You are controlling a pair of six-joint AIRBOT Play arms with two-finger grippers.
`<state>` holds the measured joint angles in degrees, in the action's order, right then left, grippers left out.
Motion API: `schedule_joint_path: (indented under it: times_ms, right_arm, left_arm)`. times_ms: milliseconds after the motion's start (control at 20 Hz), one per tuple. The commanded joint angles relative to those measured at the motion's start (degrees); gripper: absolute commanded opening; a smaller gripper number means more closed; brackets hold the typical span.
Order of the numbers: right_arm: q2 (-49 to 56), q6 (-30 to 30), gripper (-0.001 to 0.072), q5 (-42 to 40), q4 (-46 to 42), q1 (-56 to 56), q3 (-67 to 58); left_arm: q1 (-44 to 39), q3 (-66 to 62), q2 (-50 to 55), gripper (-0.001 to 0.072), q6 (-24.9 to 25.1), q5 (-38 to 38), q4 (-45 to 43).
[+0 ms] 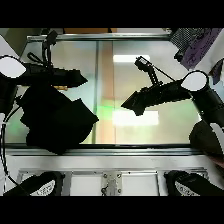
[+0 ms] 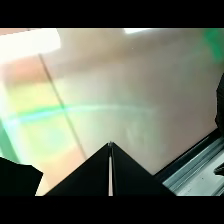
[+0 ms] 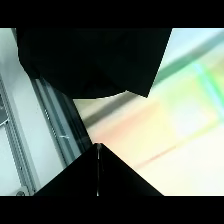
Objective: Fold the clothes and pants, and hang the long-sleeved shirts on hangers.
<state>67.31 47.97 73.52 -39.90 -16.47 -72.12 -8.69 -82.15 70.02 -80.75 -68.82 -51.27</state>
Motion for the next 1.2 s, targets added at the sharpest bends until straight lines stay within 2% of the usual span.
schedule_joint_path:
  times_ms: [0,500,550,600,650,750,900,1000,1150]
  right_arm:
    - [0.0,0.0,0.0021,0.0,0.0,0.0,0.0]
    - [0.0,0.0,0.0021,0.0,0.0,0.0,0.0]
    - [0.0,0.0,0.0021,0.0,0.0,0.0,0.0]
    - [0.0,0.0,0.0021,0.0,0.0,0.0,0.0]
    - [0.0,0.0,0.0021,0.0,0.0,0.0,0.0]
    - [0.0,0.0,0.0021,0.0,0.0,0.0,0.0]
    - [0.0,0.0,0.0021,0.0,0.0,0.0,0.0]
    - [0.0,0.0,0.0021,0.0,0.0,0.0,0.0]
    - [0.1,0.0,0.0021,0.0,0.0,0.0,0.0]
  left_arm:
    - [0.0,0.0,0.0,0.0015,0.0,0.0,0.0]
    - [0.1,0.0,0.0,0.0016,0.0,-0.5,-0.2]
    - [0.9,-0.1,0.0,0.0081,0.7,-1.9,-0.5]
    - [1.8,-0.3,0.0,0.05,1.7,-4.2,-2.6]
    - [3.1,-0.3,0.0,0.0704,1.5,-6.2,-7.2]
    - [5.9,0.5,0.2,0.0705,1.5,-9.3,-20.0]
    - [12.2,8.0,0.2,0.0704,1.5,-5.9,-32.7]
    - [17.9,14.9,0.9,0.0704,1.5,-0.3,-32.7]
    - [24.0,20.6,5.3,0.0704,2.0,3.5,-32.6]
